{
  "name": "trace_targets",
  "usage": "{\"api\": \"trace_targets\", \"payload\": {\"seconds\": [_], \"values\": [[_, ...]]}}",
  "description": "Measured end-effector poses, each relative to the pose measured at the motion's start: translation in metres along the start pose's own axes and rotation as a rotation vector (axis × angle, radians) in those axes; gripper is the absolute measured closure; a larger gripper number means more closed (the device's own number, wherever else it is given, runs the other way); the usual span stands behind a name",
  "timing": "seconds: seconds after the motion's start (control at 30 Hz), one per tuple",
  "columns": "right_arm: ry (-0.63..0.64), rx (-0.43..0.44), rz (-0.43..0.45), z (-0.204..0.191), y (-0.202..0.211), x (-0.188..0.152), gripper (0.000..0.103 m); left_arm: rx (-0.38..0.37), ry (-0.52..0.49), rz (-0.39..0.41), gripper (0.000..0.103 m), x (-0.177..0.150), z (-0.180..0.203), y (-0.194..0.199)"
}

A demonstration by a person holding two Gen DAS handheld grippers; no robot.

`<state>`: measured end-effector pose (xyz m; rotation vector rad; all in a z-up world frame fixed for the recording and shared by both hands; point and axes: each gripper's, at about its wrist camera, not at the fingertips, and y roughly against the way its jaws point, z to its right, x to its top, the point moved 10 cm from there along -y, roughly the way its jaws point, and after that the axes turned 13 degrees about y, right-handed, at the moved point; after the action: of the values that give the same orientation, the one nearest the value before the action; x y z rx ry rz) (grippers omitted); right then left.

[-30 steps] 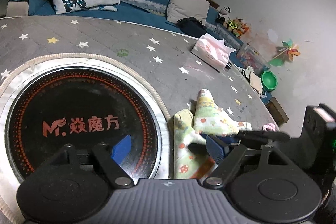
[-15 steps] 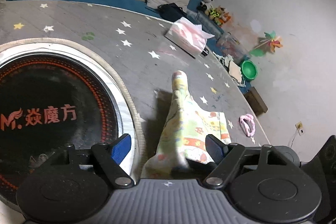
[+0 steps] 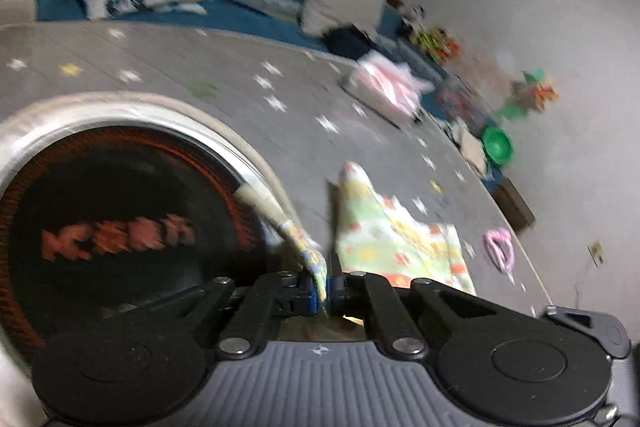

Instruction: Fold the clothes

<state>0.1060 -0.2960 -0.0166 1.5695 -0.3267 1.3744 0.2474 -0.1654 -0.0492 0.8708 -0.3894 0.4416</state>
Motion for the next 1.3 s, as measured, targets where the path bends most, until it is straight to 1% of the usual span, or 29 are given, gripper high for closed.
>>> {"api": "trace_targets", "payload": {"seconds": [0.03,0.1,0.2,0.23,0.3,0.37,0.43,0.47,0.53,0.63,0.67,0.73,0.9,1.0,1.1,1.17,1.2,1.23,1.27,1.3], "values": [[-0.036,-0.05,-0.006,0.013,0.007,-0.002,0.064,0.017,0.001,0.034,0.099,0.008,-0.006,0.01],[-0.088,-0.123,-0.014,0.032,0.017,-0.007,0.064,0.05,0.005,0.104,0.099,0.025,-0.019,0.032],[-0.192,-0.213,-0.03,0.067,0.031,-0.018,0.064,0.103,0.02,0.211,0.099,0.053,-0.043,0.071],[-0.216,-0.231,-0.038,0.074,0.036,-0.023,0.064,0.129,0.026,0.254,0.099,0.064,-0.053,0.087],[-0.237,-0.241,-0.059,0.077,0.036,-0.028,0.064,0.175,0.048,0.321,0.099,0.082,-0.072,0.117],[-0.231,-0.233,-0.096,0.078,0.025,-0.028,0.064,0.248,0.061,0.376,0.099,0.092,-0.095,0.146],[-0.216,-0.216,-0.137,0.07,0.008,-0.03,0.064,0.32,0.075,0.396,0.099,0.094,-0.119,0.165],[-0.211,-0.211,-0.158,0.069,-0.01,-0.028,0.064,0.361,0.086,0.399,0.099,0.092,-0.133,0.172],[-0.207,-0.212,-0.188,0.068,-0.029,-0.032,0.064,0.429,0.107,0.383,0.099,0.084,-0.158,0.179],[-0.243,-0.209,-0.222,0.074,-0.055,-0.036,0.064,0.524,0.165,0.324,0.099,0.065,-0.198,0.183],[-0.253,-0.208,-0.23,0.077,-0.063,-0.036,0.064,0.543,0.187,0.309,0.099,0.06,-0.21,0.186],[-0.264,-0.203,-0.244,0.079,-0.077,-0.037,0.064,0.57,0.229,0.284,0.099,0.051,-0.233,0.192],[-0.269,-0.172,-0.271,0.079,-0.111,-0.034,0.064,0.622,0.25,0.27,0.098,0.037,-0.255,0.206],[-0.257,-0.159,-0.28,0.077,-0.133,-0.027,0.065,0.648,0.257,0.253,0.098,0.032,-0.265,0.216],[-0.222,-0.157,-0.281,0.069,-0.146,-0.017,0.066,0.656,0.27,0.22,0.092,0.029,-0.273,0.22],[-0.14,-0.161,-0.272,0.056,-0.149,-0.007,0.066,0.66,0.264,0.216,0.089,0.03,-0.275,0.224],[-0.095,-0.157,-0.268,0.049,-0.15,-0.002,0.066,0.665,0.258,0.217,0.084,0.031,-0.275,0.227],[-0.064,-0.144,-0.268,0.042,-0.152,0.0,0.066,0.671,0.252,0.219,0.073,0.033,-0.276,0.23],[-0.041,-0.125,-0.279,0.037,-0.155,0.002,0.068,0.676,0.246,0.233,0.066,0.036,-0.275,0.234],[-0.018,-0.106,-0.29,0.031,-0.158,0.003,0.07,0.681,0.24,0.248,0.055,0.041,-0.274,0.239]]}}
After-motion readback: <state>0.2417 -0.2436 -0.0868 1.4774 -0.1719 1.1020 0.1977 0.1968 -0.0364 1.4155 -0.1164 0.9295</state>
